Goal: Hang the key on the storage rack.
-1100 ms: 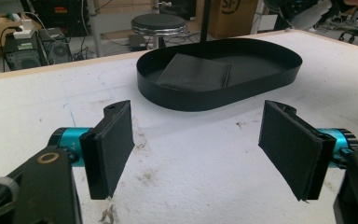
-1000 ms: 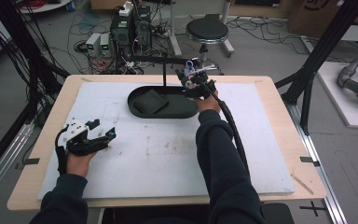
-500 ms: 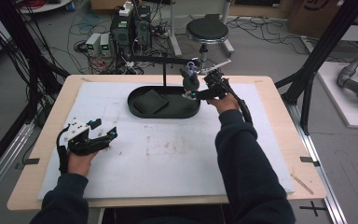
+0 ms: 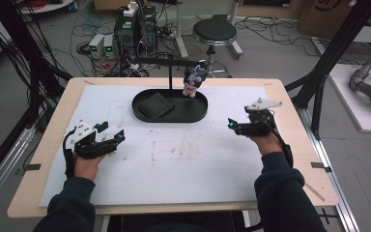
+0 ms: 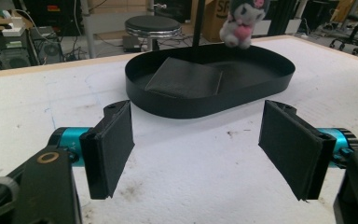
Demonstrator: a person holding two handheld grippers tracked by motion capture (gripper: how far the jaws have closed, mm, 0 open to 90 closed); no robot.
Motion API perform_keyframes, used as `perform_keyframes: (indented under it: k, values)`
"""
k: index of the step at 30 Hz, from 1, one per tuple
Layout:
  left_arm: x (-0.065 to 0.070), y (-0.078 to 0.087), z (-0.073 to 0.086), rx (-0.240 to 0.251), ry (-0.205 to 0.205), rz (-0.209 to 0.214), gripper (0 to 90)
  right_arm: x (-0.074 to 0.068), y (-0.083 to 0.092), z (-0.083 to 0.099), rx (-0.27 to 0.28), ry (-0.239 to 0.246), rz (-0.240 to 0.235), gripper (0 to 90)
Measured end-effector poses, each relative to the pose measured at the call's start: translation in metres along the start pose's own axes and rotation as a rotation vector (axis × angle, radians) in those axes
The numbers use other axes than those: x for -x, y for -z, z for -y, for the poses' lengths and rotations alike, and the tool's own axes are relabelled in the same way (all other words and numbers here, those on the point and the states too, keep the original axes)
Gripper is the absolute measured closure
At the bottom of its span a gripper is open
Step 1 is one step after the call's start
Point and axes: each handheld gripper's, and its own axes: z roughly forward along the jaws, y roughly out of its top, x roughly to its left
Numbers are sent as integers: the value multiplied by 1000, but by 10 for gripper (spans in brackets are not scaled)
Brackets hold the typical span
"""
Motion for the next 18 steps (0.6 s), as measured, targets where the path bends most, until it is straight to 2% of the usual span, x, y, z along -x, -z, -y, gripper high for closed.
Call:
perform_keyframes:
  k: [4, 7, 12, 15, 18]
  values:
    - [1, -1, 0, -2, 1, 1, 260, -5, 6, 30, 2, -23, 21, 218]
    - [1, 0, 0, 2, 0, -3, 259, -9, 7, 43, 11, -35, 37, 218]
    - [4, 3, 0, 10, 7, 5, 259, -12, 4, 57, 12, -75, 60, 218]
    - [6, 4, 0, 9, 0, 10, 259, -13, 4, 62, 2, -74, 65, 218]
    - [6, 4, 0, 6, -5, 14, 259, -10, 7, 62, 25, -82, 79, 219]
